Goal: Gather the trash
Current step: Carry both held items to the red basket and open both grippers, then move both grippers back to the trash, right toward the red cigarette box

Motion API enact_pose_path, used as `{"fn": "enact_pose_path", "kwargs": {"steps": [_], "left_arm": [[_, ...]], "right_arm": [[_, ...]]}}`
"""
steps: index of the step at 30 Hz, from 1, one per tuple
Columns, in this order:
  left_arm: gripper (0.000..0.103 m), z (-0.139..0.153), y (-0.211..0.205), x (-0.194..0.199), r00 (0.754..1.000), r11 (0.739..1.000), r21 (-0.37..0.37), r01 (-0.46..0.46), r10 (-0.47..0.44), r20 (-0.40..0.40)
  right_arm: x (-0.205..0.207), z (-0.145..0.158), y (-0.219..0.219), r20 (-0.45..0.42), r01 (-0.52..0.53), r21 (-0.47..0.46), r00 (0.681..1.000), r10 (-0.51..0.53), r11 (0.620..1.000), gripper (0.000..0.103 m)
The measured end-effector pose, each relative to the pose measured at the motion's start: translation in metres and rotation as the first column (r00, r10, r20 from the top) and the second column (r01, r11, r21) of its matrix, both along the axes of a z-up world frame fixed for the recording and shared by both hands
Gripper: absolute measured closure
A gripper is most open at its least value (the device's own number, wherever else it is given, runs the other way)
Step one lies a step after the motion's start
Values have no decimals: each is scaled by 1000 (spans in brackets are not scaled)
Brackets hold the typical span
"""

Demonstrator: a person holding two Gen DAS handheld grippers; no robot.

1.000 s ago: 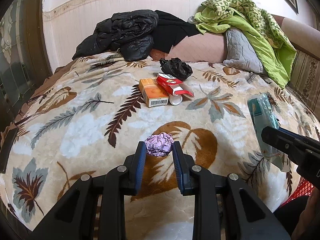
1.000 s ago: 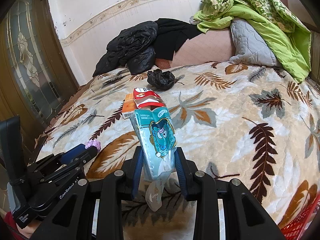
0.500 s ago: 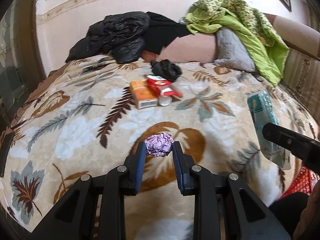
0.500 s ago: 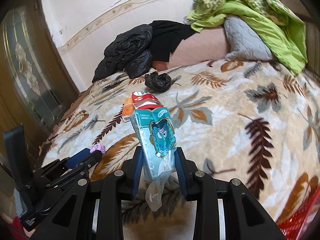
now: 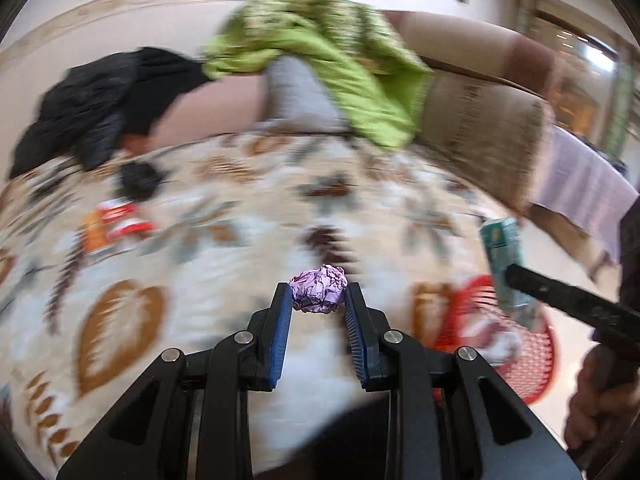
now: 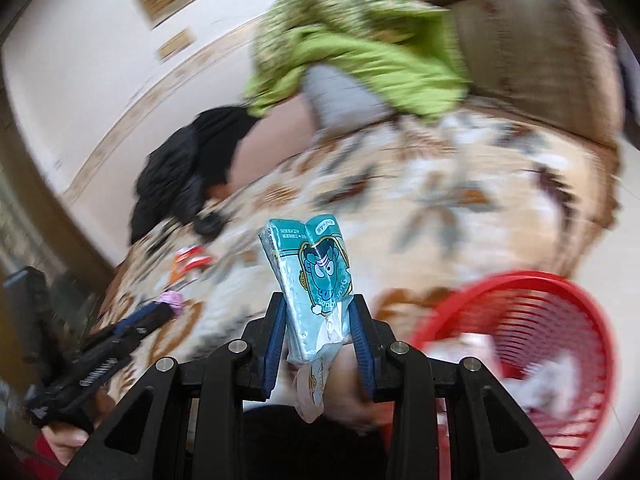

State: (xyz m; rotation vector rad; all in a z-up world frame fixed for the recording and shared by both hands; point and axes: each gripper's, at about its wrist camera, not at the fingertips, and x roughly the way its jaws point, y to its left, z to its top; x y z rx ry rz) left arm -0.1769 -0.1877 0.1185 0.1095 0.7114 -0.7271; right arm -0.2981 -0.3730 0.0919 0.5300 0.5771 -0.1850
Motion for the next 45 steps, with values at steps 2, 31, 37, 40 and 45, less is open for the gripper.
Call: {"fn": "enact_pose_path", "kwargs": {"steps": [2,31,37,40,45], "left_arm": [[77,2,-24,-8,997,998,-12,67,-67,-28],[54,-8,-30,13,983,996,-19,84,-86,-163],[51,-4,40,52,986,994,-19,-104,101,-136],[51,-8,78,76,967,975,-15,-224,220,-127],[51,-26,147,119,887,894,-8,-447,442,-137]], "right_arm": [[-22,-2,-23,-14,61,14,998,-61,998,69],[-1,-7,-21,-33,-5,71,999,7,997,44],[55,3,29,-31,-164,68,986,166,984,41],[84,7,54,-37,-235,48,971,237,971,38],[146,9,101,-66,-377,16,924,377,926,30]]}}
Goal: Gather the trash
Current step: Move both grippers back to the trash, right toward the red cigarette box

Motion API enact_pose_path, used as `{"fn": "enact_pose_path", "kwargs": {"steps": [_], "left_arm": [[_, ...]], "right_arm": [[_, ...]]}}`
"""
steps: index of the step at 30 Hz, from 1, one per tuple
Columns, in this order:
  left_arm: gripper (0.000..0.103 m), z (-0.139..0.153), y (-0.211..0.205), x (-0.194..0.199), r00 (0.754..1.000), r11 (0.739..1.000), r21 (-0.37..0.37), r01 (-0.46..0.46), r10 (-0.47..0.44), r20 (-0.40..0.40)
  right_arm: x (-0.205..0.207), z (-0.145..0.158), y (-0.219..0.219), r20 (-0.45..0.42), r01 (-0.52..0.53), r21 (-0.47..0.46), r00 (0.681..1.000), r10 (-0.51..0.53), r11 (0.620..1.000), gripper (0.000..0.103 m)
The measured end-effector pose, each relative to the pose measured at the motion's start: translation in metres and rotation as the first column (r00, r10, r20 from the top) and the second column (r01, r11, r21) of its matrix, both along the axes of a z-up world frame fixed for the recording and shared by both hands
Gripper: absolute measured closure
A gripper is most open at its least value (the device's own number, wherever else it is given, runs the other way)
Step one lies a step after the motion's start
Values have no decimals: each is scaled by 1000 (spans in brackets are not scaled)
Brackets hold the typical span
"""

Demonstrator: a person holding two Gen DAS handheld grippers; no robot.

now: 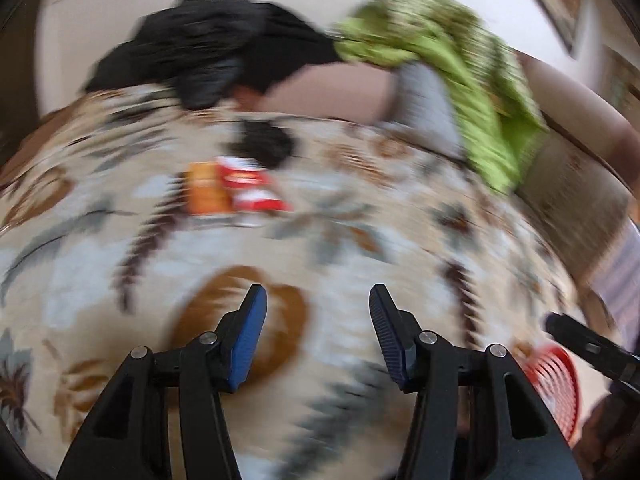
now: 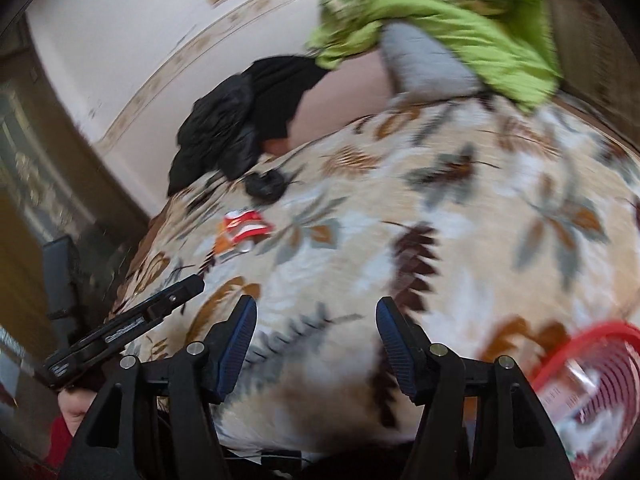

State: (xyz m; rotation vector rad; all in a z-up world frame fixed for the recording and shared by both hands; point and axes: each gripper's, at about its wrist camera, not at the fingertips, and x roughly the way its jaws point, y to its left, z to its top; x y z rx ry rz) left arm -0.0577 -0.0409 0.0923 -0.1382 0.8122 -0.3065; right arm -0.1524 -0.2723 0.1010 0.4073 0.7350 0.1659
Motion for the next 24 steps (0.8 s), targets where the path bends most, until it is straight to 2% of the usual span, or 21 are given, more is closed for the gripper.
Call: {"fn": "enact_pose_path", "kwargs": {"steps": [3,4,7,10,13,16,24], "left_arm": [[51,-19,34,23,993,993,4,-117,117,-32],[51,-26,45,28,989,990,-1,-141,141,-44],[51,-47,70,43,972,975,4,-222,222,-82],[51,-55,86,51,960,966,-9,-258,256,-110],[51,-59,92,56,955,961,-3,-276,274,-109],[51,-64,95,61,951,959,4,-282,280,-127],[51,-69,101,71,943,953,-3,-303,300,-143]], "right_arm": [[39,-4,21,-18,-65,-5,998,65,998,27],[52,-6,26,-25,-84,-8,996,83,996,23],[99,-15,48,-64,-140,-14,988,139,990,22],[153,-29,70,-95,-191,-11,977,189,982,22],[201,-43,91,-118,-233,-47,967,227,971,20],[242,-59,102,-147,-248,-23,959,242,968,20],[306,-88,123,-194,-263,31,945,264,964,18]]}}
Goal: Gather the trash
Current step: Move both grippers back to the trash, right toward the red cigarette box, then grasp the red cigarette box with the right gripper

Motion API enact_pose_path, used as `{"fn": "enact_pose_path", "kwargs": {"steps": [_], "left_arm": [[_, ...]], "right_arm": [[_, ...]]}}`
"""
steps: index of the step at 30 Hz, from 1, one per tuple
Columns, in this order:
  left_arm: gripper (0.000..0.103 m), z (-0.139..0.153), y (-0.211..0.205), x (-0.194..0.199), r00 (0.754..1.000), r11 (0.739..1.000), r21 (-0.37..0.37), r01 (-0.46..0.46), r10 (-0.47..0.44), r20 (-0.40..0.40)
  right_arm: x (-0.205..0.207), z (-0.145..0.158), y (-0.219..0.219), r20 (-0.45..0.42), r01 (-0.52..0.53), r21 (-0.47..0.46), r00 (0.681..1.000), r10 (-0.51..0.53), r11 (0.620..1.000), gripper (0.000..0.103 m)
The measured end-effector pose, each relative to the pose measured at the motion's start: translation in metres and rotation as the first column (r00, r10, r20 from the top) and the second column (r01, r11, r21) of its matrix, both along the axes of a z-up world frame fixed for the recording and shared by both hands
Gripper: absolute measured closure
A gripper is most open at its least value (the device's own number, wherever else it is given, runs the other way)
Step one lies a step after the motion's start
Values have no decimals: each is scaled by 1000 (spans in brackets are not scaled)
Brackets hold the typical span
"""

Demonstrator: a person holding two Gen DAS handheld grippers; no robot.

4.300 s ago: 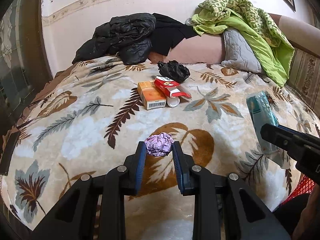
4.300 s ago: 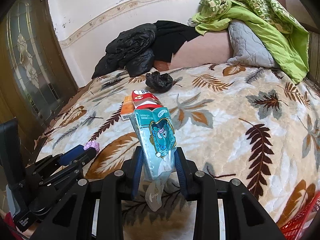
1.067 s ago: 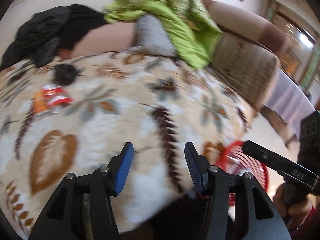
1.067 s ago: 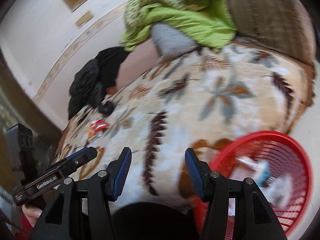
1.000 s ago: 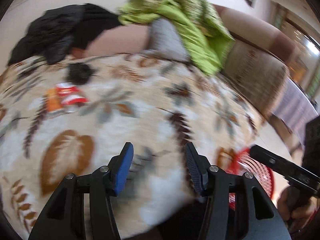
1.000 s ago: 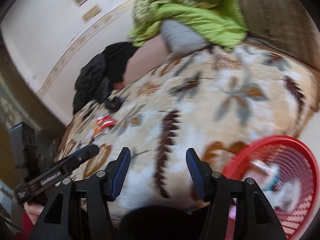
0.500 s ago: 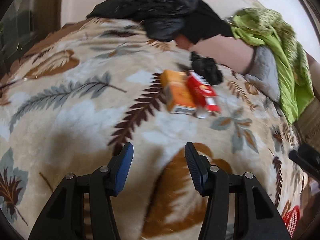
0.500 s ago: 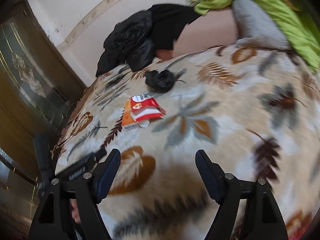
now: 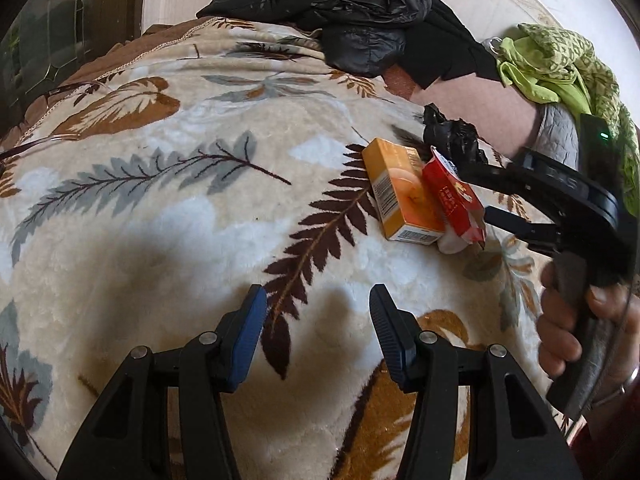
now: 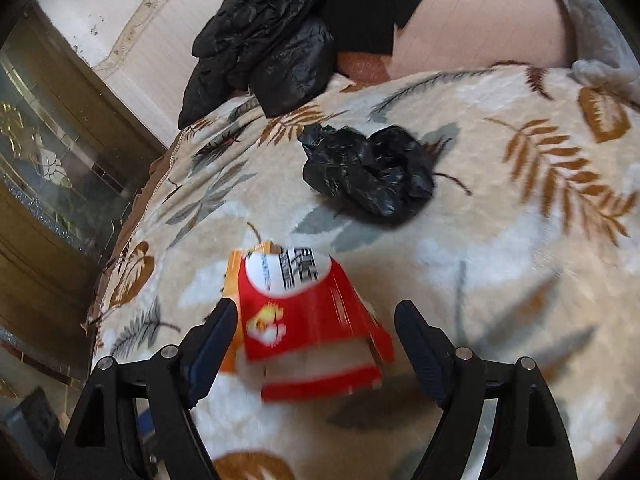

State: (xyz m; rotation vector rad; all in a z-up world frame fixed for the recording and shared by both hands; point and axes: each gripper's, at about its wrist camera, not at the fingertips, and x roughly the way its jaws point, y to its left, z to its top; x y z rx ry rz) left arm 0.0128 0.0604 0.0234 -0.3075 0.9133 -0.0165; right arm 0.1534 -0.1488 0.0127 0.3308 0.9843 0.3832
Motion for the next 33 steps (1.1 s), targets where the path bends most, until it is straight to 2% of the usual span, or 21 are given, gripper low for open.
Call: {"fn": "enact_pose_path", "kwargs": {"steps": [3,4,5,7,9,11,13,16,22,25,28,31,33], "left_arm": [[51,0,-2,2,1000,1000,10,2,-2,4],[51,0,-2,3,1000,1000,12,3,-3,3],[51,-1,-2,4,1000,1000,12,3,-3,2],[51,-1,-2,3,1000,1000,11,2,-2,3],[51,0,-2,2,1000,1000,14,3,-3,6],[51,0,-2,2,1000,1000,14,4,-4,7],[51,0,-3,2,1000,1000,17,4,-5,8],[51,0,-6,2,1000,1000,27,12,-12,10],[51,1,-16,5,998,999,-1,53,-53,19],[51,6,-29,13,995,995,-20,96,-95,36],[51,16,-48,20,984,986,-27,165,-162,72],[51,22,-67,33,970,970,-54,235,-231,76],[52,22,-83,48,965,966,-31,257,-254,68]], "right_arm": [[3,-9,11,-21,-27,-1,999,27,1000,18],[3,-12,16,-35,-34,-9,999,34,999,22],[0,-14,22,-27,-26,-55,999,25,998,28],[-7,-13,22,-13,-23,-44,1000,22,999,51],[-17,-9,15,-15,25,-13,1000,-25,1000,55],[-33,-1,7,24,51,-4,998,-51,999,62],[-51,4,-2,37,82,-10,996,-82,997,73],[-75,7,-19,39,115,45,992,-116,992,77],[-121,13,-48,34,197,75,979,-200,978,81],[-139,14,-54,36,275,19,961,-275,961,81],[-143,17,-55,61,289,-40,956,-287,956,82],[-141,13,-66,30,287,-3,958,-287,958,82],[-141,8,-70,-1,295,23,956,-295,955,82]]}}
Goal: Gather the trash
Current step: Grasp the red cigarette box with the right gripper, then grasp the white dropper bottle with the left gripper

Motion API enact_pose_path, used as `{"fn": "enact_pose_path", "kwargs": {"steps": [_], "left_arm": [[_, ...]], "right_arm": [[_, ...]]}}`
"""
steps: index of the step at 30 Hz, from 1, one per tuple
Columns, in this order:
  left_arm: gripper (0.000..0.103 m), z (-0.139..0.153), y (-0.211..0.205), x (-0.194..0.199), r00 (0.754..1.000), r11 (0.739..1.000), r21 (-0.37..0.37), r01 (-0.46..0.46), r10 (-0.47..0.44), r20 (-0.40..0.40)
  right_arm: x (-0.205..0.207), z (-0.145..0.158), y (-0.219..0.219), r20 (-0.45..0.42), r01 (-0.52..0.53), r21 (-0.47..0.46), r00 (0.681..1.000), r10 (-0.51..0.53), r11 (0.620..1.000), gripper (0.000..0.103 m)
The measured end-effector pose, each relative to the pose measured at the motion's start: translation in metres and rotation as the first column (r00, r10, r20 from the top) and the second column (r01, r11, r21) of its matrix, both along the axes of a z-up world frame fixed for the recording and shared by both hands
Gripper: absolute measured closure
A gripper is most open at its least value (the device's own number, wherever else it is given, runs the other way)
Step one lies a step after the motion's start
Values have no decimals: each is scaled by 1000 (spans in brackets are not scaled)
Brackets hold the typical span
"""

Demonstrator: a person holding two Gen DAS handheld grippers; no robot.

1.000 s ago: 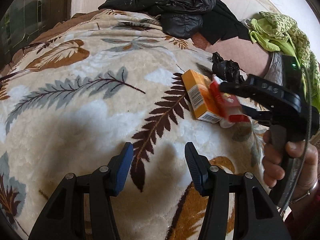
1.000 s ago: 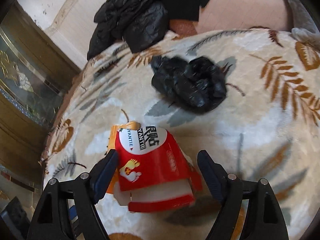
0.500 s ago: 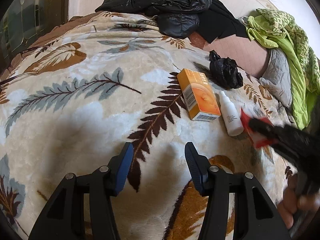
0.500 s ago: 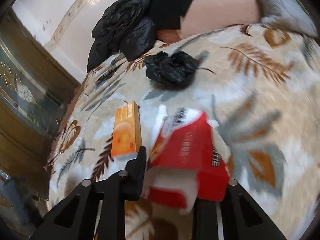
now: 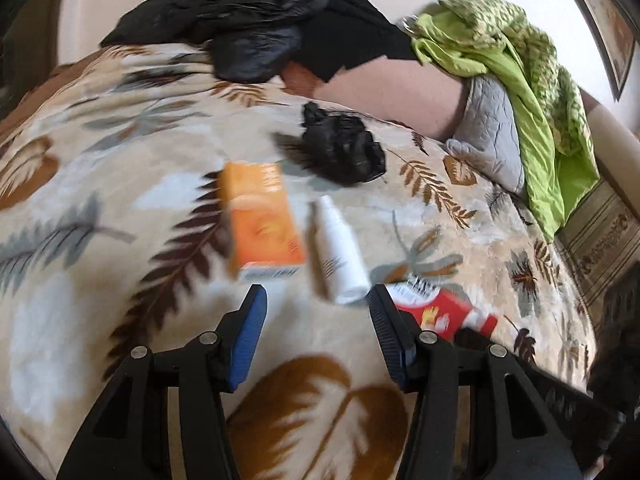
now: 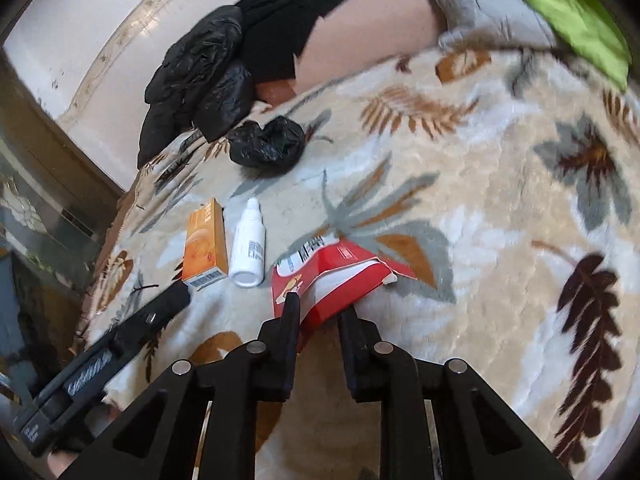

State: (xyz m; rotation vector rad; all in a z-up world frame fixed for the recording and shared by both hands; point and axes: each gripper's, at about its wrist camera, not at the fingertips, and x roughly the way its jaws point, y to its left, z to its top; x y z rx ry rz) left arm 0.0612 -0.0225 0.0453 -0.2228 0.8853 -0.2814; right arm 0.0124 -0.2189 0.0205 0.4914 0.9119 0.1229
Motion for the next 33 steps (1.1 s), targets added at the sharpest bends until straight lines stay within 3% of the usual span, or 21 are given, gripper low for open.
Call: {"fn": "enact_pose_path", "kwargs": {"steps": [2,4,7,10,15,16,18,22,25,29,33], "left_arm": [[61,-3,-11,13,1000,1000,8,18,-18,-16],[63,-9,-22,27,999,999,27,29,-28,-35],[70,-22,-35,44,997,997,79,26,-20,-74],[74,-33,-40,55,996,995,92,30,-22,-85],[74,-39,-40,58,997,992,118,38,-30,-68],[74,-38,-38,57,997,993,107,41,-34,-64],[74,-37,-32,53,998,995,89,43,-38,-56],[74,-29,-24,42,999,996,79,48,-47,-20],[74,-19,-24,26,998,993,108,54,-56,19],[74,-5,-21,2,996,987,159,38,-51,77],[74,8,-6,-25,995,988,157,-3,-13,97]], "right_arm": [[-1,-4,-10,-13,23,73,1000,-22,997,80],[-1,-8,-23,-21,53,148,998,-51,988,49],[-1,-12,-36,-29,92,221,996,-88,971,47],[5,-16,-38,-39,79,259,997,-71,963,56],[19,-29,-30,-67,79,287,996,-62,955,60],[22,-32,-27,-66,76,297,996,-59,952,77],[25,-30,-23,-48,62,299,998,-50,952,88],[22,-14,-12,6,34,200,999,-36,979,95],[13,3,3,61,-9,45,998,6,999,96],[-2,17,14,128,-25,-112,991,39,993,97],[-15,23,19,153,-36,-170,986,62,985,97]]}}
